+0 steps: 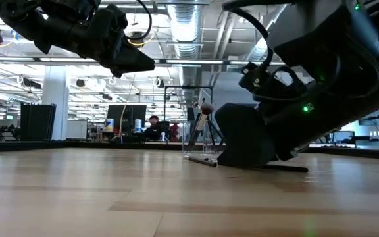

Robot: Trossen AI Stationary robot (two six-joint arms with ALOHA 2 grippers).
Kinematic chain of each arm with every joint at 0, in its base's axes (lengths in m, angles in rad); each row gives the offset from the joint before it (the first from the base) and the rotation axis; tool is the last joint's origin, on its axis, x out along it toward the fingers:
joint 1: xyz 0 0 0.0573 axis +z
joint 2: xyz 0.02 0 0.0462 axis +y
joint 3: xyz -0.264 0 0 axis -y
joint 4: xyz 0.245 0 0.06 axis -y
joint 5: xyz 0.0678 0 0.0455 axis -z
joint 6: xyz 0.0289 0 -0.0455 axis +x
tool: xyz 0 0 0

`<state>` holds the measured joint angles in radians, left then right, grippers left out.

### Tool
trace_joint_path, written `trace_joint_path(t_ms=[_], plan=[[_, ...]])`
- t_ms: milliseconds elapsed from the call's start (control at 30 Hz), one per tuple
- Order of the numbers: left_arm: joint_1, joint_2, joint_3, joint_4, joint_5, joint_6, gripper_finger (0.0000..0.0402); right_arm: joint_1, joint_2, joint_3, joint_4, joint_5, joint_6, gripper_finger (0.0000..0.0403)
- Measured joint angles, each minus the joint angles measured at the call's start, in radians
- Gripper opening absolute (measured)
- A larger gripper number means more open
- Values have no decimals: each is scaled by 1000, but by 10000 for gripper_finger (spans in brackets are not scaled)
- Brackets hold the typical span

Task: Put items in baskets/containers
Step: Put the black eyeshadow brush into the transparent organizer

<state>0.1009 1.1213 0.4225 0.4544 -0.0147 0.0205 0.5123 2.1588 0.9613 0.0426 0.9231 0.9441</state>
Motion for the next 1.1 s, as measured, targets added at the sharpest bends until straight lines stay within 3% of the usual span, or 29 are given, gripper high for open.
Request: trace_joint_path(t_ms=[167,300,467,567,700,833,1100], plan=[[0,0,0,5,0,3,110,5,-1,-19,9,12,72,13],[-2,0,0,9,15,0,110,25,-22,-25,22,1,69,12],[-34,34,0,36,240,-2,110,11,-138,-40,-26,-55,-88,6],[-96,107,0,84,296,-2,110,-8,-221,-37,9,-54,-209,5],[-166,256,0,186,296,-42,110,-50,-284,-37,96,-31,-359,4],[-185,362,0,300,199,-105,110,-71,-327,-33,241,-25,-493,3],[-165,399,0,504,157,-253,110,-84,-345,-32,503,-12,-681,7]])
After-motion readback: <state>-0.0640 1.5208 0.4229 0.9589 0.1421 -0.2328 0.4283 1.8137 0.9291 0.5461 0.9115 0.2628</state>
